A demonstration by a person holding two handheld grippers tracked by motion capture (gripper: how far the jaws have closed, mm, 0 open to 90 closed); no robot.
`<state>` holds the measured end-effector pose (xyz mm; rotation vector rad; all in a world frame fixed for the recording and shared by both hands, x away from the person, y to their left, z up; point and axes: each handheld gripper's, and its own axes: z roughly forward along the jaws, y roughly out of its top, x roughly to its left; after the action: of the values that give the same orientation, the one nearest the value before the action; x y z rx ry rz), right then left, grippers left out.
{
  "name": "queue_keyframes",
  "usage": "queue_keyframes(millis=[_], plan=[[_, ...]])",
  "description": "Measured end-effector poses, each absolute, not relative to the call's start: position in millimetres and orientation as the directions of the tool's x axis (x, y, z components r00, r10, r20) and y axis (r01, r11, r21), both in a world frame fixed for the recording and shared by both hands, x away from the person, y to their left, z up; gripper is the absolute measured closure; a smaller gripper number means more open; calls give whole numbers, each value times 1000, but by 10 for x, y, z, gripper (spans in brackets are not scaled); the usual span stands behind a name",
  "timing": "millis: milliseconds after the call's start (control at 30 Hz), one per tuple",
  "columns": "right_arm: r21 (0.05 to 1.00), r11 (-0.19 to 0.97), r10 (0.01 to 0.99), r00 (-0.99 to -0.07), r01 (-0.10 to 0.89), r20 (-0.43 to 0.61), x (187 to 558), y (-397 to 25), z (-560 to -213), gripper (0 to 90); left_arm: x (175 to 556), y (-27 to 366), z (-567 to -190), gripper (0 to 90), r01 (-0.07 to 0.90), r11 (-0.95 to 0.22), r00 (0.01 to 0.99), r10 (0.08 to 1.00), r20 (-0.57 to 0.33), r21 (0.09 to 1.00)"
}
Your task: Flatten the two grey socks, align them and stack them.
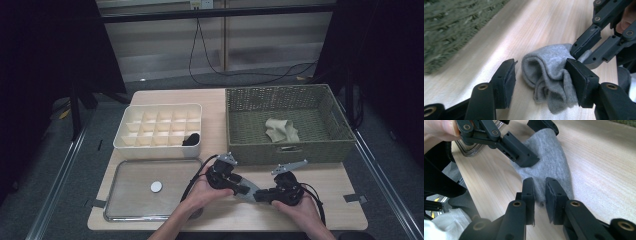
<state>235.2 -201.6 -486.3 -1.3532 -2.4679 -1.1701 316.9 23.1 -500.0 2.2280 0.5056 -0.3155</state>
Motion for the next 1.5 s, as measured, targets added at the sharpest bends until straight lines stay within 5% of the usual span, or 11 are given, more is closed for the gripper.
queue_keyframes(millis=[367, 767, 1100, 1500], plan=[[580, 336, 666, -623, 742, 410, 2360, -2033, -4881, 781, 3124, 195, -4998, 409, 443, -617, 890, 218, -400, 651], [589, 352, 663, -638, 727, 392, 2366, -2033, -4892, 780, 3088, 159, -5026, 535, 438, -631, 878, 147, -455, 641], [595, 343, 666, -635, 727, 392, 2376, -2043, -4890, 776, 3086, 178, -4975, 655, 448, -630, 877, 172, -448, 635], [625, 322, 666, -639, 711, 384, 2392, -2083, -4869, 701, 3120, 267, -4884, 678, 460, -620, 879, 214, -427, 635]])
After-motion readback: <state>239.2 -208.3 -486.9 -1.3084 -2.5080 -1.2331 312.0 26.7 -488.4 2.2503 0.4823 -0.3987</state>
